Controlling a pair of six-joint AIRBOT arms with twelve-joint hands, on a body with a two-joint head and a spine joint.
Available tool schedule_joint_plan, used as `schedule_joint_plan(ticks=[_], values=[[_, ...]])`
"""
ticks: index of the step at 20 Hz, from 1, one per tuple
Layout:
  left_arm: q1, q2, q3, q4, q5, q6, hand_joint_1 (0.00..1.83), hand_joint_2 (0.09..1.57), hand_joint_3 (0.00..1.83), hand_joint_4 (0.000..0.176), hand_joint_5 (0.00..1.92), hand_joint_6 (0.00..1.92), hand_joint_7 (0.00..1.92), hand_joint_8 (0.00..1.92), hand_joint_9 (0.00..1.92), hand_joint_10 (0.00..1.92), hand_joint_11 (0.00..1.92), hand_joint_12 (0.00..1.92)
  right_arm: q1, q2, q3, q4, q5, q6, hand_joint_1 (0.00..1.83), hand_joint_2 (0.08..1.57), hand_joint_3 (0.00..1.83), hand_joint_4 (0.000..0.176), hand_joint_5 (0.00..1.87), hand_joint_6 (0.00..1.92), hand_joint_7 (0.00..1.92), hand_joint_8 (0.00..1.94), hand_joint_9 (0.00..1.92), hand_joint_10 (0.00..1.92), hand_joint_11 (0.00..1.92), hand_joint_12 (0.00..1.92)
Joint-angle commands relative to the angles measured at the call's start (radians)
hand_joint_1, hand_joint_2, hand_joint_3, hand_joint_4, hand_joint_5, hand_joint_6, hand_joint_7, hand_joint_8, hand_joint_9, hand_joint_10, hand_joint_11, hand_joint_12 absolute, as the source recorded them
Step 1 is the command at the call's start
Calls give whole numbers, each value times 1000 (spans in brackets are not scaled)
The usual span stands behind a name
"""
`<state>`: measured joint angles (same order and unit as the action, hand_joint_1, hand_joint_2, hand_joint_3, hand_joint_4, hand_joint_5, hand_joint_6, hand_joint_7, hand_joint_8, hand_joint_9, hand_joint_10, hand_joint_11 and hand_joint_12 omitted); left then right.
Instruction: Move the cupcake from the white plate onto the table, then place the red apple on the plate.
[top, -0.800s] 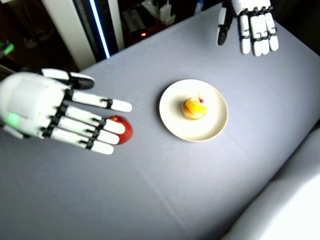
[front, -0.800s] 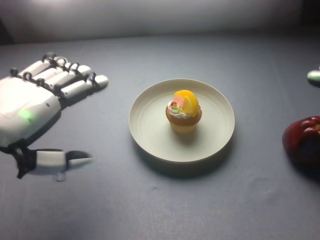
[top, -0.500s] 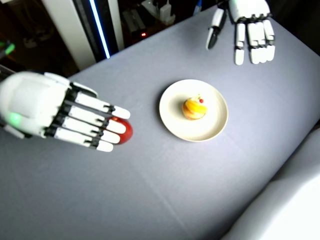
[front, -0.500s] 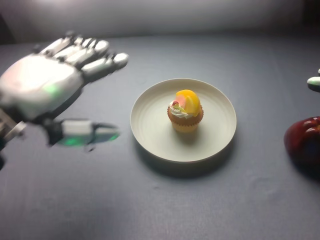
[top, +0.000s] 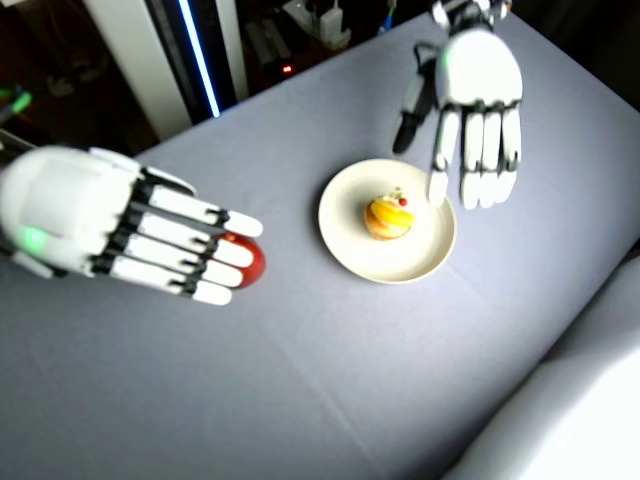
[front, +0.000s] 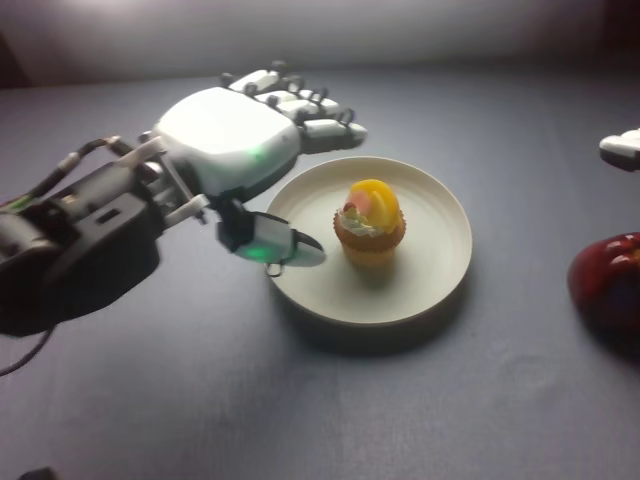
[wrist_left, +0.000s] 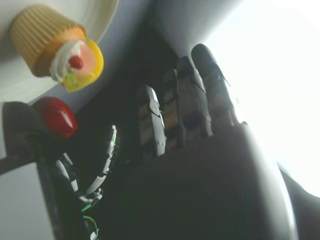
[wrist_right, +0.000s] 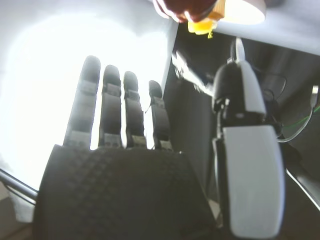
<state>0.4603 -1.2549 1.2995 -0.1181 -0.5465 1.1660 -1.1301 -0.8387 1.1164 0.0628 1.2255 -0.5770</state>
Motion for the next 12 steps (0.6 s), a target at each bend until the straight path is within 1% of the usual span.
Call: schedule_joint_plan(ticks=[1, 2, 3, 4, 5, 6, 7, 8, 9, 10, 11, 12], values=[[-21, -25, 17, 12, -68, 0, 770, 900, 0, 146, 360, 1, 345, 5, 347, 6, 4, 858, 12, 0, 9, 24, 119, 6, 822, 1194, 14, 67, 56, 0, 150, 0, 193, 0, 150, 138], [-28, -57, 43, 12, -43, 0, 742, 913, 5, 153, 351, 0, 357, 5, 350, 4, 0, 875, 13, -5, 12, 23, 119, 6, 860, 1199, 11, 70, 36, 0, 143, 0, 185, 0, 129, 126], [-32, -73, 56, 12, -30, 0, 791, 902, 0, 136, 389, 7, 405, 11, 384, 10, 0, 944, 14, -8, 14, 23, 119, 7, 847, 1199, 8, 72, 6, 0, 155, 4, 187, 1, 110, 112], [-35, -89, 66, 12, -18, -1, 763, 892, 0, 120, 407, 2, 442, 4, 423, 9, 14, 997, 17, -12, 17, 20, 119, 7, 821, 1204, 8, 79, 0, 0, 161, 5, 194, 3, 95, 103], [-37, -97, 70, 12, -14, -1, 687, 896, 2, 133, 393, 0, 436, 0, 425, 5, 12, 1003, 20, -14, 19, 18, 119, 7, 840, 1204, 5, 77, 0, 0, 152, 1, 189, 1, 75, 91], [-41, -111, 76, 11, -12, -1, 672, 901, 4, 162, 378, 0, 442, 3, 452, 14, 19, 1008, 23, -15, 19, 17, 119, 7, 834, 1209, 6, 75, 0, 0, 119, 0, 177, 0, 70, 86], [-43, -120, 82, 11, -9, -1, 685, 909, 1, 156, 396, 1, 473, 2, 488, 10, 28, 1044, 24, -16, 19, 17, 119, 7, 810, 1208, 4, 74, 0, 0, 131, 6, 179, 2, 82, 85], [-44, -133, 90, 11, -4, -1, 702, 916, 3, 160, 408, 4, 503, 11, 513, 15, 40, 1056, 24, -17, 20, 17, 118, 9, 827, 1206, 2, 71, 0, 0, 135, 5, 174, 1, 82, 79], [-45, -140, 97, 11, 0, -1, 761, 973, 5, 139, 472, 7, 582, 11, 591, 20, 101, 1054, 24, -18, 21, 16, 118, 10, 848, 1208, 1, 68, 0, 0, 145, 7, 187, 5, 79, 72], [-45, -142, 100, 11, 2, -1, 886, 1067, 7, 79, 657, 18, 785, 37, 765, 64, 167, 1153, 24, -19, 22, 14, 118, 12, 857, 1210, 1, 66, 0, 0, 149, 7, 202, 9, 92, 73], [-45, -142, 100, 11, 3, -1, 1152, 1139, 4, 0, 788, 843, 926, 953, 968, 148, 340, 1291, 24, -19, 22, 14, 118, 13, 855, 1212, 2, 63, 0, 0, 161, 10, 215, 14, 103, 76], [-45, -135, 100, 4, 2, -1, 1216, 1156, 0, 0, 908, 851, 887, 1268, 1148, 248, 623, 1317, 24, -19, 22, 14, 117, 16, 877, 1209, 0, 59, 0, 0, 187, 15, 230, 15, 113, 75]])
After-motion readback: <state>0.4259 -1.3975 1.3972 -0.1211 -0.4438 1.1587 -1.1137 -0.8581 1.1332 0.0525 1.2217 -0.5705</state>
